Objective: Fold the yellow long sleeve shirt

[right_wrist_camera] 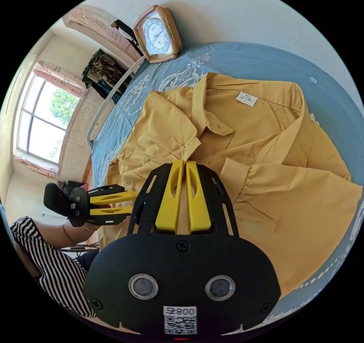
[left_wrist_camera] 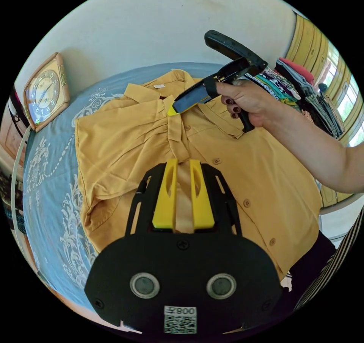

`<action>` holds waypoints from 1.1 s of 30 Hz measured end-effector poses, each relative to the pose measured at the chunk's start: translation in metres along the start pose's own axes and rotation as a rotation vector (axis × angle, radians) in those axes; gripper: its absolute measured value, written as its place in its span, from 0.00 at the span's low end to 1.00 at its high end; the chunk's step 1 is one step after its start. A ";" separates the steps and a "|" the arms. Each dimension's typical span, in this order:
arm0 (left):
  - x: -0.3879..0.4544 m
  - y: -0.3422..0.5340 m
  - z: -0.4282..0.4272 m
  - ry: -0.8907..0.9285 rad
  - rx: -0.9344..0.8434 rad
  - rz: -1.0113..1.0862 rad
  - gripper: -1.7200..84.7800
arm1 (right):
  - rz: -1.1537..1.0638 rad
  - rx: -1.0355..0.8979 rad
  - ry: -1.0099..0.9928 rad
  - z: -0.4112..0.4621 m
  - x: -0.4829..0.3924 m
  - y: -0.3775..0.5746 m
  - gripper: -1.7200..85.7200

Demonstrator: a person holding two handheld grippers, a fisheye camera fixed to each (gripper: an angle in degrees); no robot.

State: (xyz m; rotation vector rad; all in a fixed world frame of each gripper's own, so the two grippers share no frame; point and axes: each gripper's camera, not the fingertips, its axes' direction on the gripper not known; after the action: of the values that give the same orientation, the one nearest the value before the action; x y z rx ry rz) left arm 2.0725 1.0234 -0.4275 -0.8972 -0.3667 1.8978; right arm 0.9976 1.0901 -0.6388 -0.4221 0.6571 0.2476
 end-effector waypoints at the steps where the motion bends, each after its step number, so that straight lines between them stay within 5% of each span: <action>1: -0.001 -0.001 -0.002 0.007 0.008 -0.004 0.09 | 0.006 -0.008 0.006 -0.002 0.000 0.002 0.03; 9: -0.070 -0.006 -0.037 -0.136 0.078 -0.174 0.06 | 0.003 0.128 0.011 -0.036 -0.021 0.033 0.02; 14: -0.121 -0.015 -0.008 -0.260 -0.083 -0.285 0.03 | -0.143 -0.055 0.037 0.005 -0.061 0.027 0.02; 23: -0.149 -0.101 -0.014 -0.242 0.057 -0.186 0.02 | -0.164 -0.018 0.095 -0.009 -0.076 0.038 0.02; 33: -0.236 -0.184 0.057 -0.272 -0.082 -0.301 0.02 | -0.146 -0.017 0.074 -0.013 -0.077 0.028 0.02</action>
State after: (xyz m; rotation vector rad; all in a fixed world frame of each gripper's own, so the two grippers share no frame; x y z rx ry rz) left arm 2.2108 0.9154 -0.1786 -0.5963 -0.7081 1.7335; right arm 0.9216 1.1017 -0.6073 -0.4951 0.6938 0.0995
